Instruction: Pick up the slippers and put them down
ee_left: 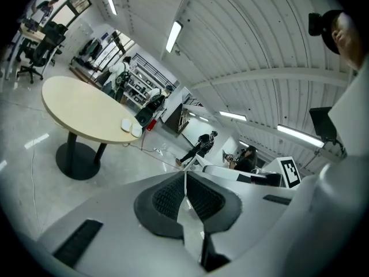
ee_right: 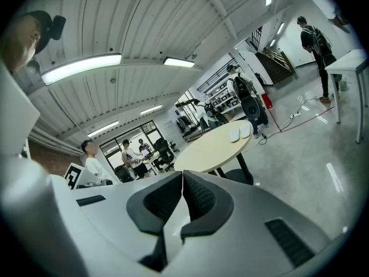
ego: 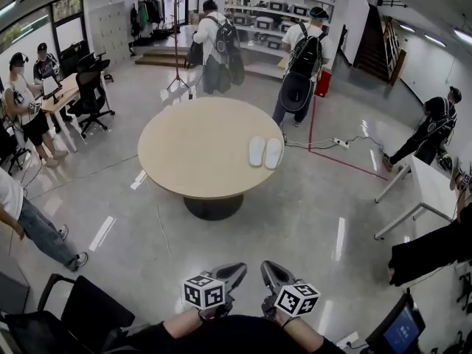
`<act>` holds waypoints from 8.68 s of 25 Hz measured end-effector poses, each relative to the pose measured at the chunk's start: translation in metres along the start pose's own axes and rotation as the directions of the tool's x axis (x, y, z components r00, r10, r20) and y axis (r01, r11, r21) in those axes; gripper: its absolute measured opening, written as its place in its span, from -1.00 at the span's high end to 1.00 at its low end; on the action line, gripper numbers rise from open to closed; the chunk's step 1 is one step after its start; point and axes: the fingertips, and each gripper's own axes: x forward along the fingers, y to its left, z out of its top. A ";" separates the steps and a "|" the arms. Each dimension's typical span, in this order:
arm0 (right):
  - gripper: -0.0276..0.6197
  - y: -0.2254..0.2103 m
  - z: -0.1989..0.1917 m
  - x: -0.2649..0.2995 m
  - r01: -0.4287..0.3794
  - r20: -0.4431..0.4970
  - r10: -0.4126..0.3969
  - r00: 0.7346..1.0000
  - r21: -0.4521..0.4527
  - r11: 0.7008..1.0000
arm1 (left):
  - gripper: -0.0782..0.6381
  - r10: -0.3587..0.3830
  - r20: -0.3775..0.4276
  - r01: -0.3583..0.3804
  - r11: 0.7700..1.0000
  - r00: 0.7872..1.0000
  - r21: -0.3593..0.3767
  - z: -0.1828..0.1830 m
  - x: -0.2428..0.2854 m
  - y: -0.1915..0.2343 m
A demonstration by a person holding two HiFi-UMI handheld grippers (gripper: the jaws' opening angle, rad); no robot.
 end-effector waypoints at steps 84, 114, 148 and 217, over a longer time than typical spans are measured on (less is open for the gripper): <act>0.86 -0.329 0.278 0.491 0.186 -0.047 -0.180 0.983 0.232 0.955 | 0.71 0.002 -0.160 -0.018 0.995 0.987 -0.100 0.359 0.409 0.363; 0.86 -0.430 0.318 0.608 0.171 -0.091 -0.154 0.984 0.215 0.962 | 0.71 0.163 -0.150 -0.178 0.980 0.975 -0.090 0.414 0.490 0.456; 0.23 -0.610 0.268 0.676 0.421 -0.397 -0.354 0.847 0.094 0.902 | 0.23 0.279 -0.439 -0.299 0.954 0.854 0.026 0.364 0.667 0.577; 0.82 -0.450 0.293 0.645 0.238 -0.296 -0.201 0.934 0.092 0.967 | 0.69 0.289 -0.093 -0.301 0.941 0.953 -0.158 0.429 0.502 0.522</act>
